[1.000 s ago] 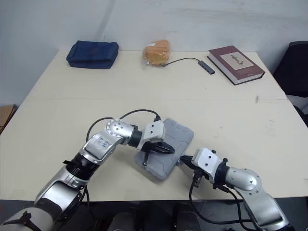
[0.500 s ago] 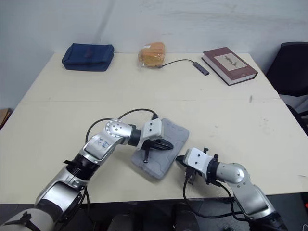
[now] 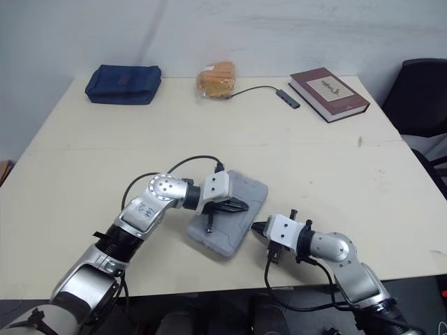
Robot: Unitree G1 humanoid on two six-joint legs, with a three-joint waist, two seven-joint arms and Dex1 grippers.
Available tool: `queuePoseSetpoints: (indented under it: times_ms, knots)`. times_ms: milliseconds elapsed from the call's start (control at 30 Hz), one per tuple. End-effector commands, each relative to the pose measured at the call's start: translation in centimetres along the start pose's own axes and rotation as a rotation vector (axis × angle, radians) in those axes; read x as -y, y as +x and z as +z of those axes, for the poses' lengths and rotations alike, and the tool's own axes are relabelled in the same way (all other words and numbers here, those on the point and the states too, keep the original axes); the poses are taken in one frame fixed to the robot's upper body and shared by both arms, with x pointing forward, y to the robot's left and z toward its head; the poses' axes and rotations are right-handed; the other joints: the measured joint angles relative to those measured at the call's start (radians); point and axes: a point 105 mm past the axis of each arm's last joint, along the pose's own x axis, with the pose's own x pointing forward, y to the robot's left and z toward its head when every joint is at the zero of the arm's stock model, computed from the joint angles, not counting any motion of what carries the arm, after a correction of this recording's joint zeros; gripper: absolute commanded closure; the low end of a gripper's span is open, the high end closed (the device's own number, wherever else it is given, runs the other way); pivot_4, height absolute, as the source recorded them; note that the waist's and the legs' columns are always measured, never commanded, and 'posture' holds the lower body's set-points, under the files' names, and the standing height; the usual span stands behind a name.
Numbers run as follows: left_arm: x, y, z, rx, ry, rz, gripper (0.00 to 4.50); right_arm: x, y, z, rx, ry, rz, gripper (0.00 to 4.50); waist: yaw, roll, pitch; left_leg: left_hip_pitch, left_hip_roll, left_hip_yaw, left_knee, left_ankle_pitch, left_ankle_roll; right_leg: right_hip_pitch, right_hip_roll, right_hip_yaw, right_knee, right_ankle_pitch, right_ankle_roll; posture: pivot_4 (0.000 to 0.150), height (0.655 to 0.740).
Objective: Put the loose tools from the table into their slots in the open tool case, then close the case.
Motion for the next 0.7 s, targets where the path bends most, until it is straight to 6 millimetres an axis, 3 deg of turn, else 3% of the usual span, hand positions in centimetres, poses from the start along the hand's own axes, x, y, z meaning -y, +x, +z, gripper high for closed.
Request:
queuePoseSetpoints:
  times_ms: [33,167,267,467,500,567,700]
  knots:
    - [-1.1,-2.5,1.8,0.134,0.057,0.071,4.49,1.8,-3.2,1.4,0.057,-0.024,-0.019,4.49,0.002,0.003,0.004,-0.001,0.0,0.0,0.0,0.001,-0.001,-0.001,0.0,0.0,0.0,0.0,0.0,0.15,0.74]
    - [-2.5,-7.1,3.2,0.176,0.193,0.198,4.49,2.0,-6.6,2.2,0.084,0.005,0.029,4.49,0.004,0.004,0.017,-0.003,-0.002,0.0,0.0,0.002,-0.003,-0.003,0.001,-0.001,-0.001,0.001,0.001,0.15,0.74]
    - [-2.1,-11.7,1.7,0.111,0.113,0.253,3.71,3.8,-9.7,3.3,0.078,0.025,0.006,3.59,-0.005,0.009,0.022,-0.003,0.0,0.0,0.0,0.002,-0.003,-0.003,0.001,-0.001,-0.001,0.001,0.001,0.15,0.74]
    - [1.2,-19.4,-3.3,-0.135,-0.105,0.371,1.17,7.5,-14.2,2.3,-0.099,-0.052,-0.095,0.78,-0.004,0.008,0.026,-0.002,0.0,0.001,-0.001,0.0,0.0,-0.003,0.0,0.0,-0.002,0.001,0.002,0.15,0.74]
    - [1.7,-20.6,-4.0,-0.183,-0.132,0.399,0.58,8.2,-14.9,2.2,-0.112,-0.065,-0.115,0.17,-0.004,0.007,0.027,-0.002,0.0,0.001,-0.002,-0.001,0.0,-0.003,0.001,0.0,-0.003,0.001,0.002,0.15,0.74]
    - [2.2,-22.7,-4.7,-0.251,-0.142,0.468,0.07,9.0,-15.6,2.5,-0.111,-0.078,-0.122,0.0,-0.005,0.007,0.03,-0.003,0.0,0.001,-0.002,-0.001,0.0,-0.004,0.0,0.0,-0.003,0.001,0.002,0.15,0.74]
    - [3.0,-26.1,-5.3,-0.303,-0.152,0.589,0.07,9.1,-16.5,3.4,-0.101,-0.073,-0.06,0.0,0.006,0.009,0.031,-0.004,0.0,0.0,-0.002,-0.002,0.0,-0.004,-0.003,-0.001,-0.004,0.001,0.002,0.15,0.74]
